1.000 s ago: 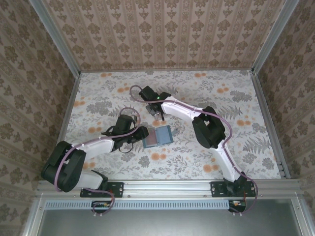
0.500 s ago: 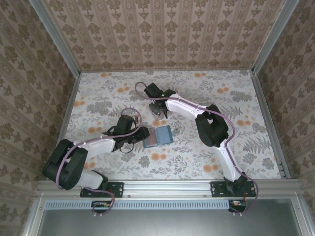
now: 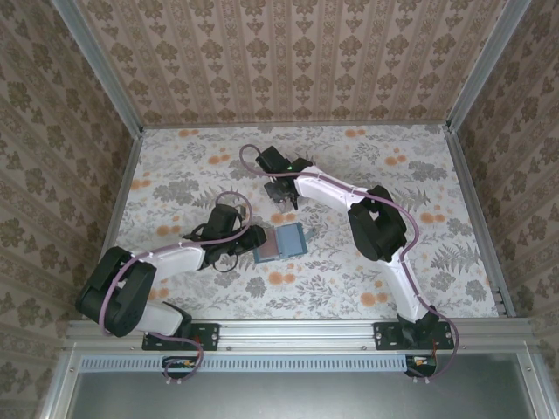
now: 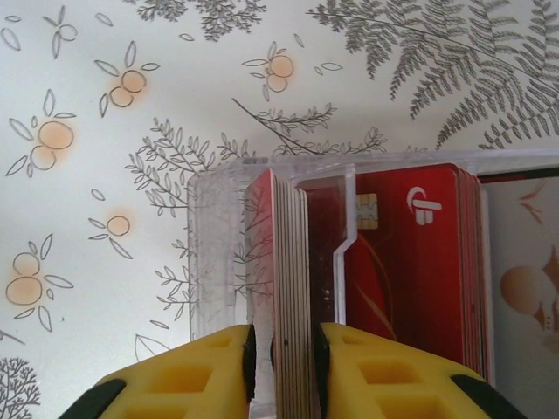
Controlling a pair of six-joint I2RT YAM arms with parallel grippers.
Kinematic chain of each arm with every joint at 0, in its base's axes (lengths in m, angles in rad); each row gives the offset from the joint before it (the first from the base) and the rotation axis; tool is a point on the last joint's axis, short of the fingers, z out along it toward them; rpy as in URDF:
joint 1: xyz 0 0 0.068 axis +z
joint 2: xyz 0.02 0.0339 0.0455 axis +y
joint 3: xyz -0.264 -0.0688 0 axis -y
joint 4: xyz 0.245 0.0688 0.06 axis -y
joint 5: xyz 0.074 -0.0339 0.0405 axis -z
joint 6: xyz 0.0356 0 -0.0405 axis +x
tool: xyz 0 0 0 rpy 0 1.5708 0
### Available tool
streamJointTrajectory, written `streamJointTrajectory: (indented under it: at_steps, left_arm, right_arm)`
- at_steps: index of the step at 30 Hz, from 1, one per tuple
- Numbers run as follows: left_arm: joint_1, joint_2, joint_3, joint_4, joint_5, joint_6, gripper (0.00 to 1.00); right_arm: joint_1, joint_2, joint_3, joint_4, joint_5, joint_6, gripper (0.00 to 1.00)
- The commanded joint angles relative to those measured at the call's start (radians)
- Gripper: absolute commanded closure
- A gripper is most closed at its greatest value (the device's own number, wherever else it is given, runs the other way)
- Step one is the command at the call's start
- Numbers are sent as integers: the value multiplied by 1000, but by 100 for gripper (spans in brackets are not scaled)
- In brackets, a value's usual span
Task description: Put the credit cards into the card holder
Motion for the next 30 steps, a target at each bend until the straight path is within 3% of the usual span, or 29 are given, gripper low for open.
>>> streamJointTrajectory:
  at_steps: [1, 6, 12, 17, 22, 30]
  left_arm:
    - [-6, 10, 0, 16, 15, -14, 59]
    - [-8, 10, -1, 19, 14, -17, 59]
    - [-12, 12, 5, 18, 14, -17, 59]
    - [-15, 15, 11, 17, 17, -17, 59]
    - [-17, 15, 12, 18, 17, -17, 59]
    - [-21, 18, 24, 11, 18, -15, 58]
  right_arm:
    - [-6, -44, -8, -42, 38, -6, 71]
    - [-8, -45, -7, -42, 33, -9, 80]
    - [-10, -61, -8, -44, 45, -12, 77]
    - [-16, -66, -6, -43, 31, -12, 83]
    - [-24, -68, 1, -51, 6, -4, 77]
    - [-38, -78, 1, -49, -34, 9, 86]
